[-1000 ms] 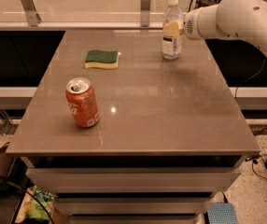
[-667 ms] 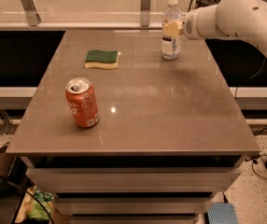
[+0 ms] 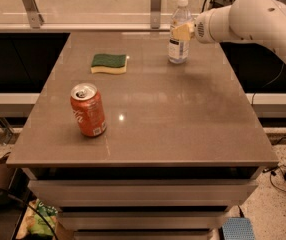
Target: Move blue plastic bottle near coke can
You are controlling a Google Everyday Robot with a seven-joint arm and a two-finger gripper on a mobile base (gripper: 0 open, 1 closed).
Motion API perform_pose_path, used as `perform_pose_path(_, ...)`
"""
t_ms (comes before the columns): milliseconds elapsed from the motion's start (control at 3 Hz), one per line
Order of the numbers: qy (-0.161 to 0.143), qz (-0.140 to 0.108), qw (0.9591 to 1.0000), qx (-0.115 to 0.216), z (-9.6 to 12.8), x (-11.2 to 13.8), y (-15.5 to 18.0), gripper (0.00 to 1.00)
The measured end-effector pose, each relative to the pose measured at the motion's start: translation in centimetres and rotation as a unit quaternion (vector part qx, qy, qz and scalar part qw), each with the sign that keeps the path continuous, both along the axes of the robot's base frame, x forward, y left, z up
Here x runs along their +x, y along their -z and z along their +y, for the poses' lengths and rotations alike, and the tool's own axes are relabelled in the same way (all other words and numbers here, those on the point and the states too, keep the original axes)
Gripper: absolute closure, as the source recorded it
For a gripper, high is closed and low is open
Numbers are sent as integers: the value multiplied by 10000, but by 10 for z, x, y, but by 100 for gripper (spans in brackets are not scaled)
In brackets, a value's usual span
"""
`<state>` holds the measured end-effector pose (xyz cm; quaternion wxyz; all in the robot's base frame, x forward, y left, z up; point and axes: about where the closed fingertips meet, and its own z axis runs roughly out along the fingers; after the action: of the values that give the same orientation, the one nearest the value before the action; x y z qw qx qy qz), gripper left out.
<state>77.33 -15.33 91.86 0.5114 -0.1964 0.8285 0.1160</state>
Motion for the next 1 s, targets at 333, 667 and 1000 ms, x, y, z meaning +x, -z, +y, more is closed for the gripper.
perform_pose_path(333,-15,8,10000,1,2,0,1,12)
perform_pose_path(667,-30,15,10000,2,4,1,2,0)
perform_pose_path(1000,-56,-19,10000,46,8,7,2,0)
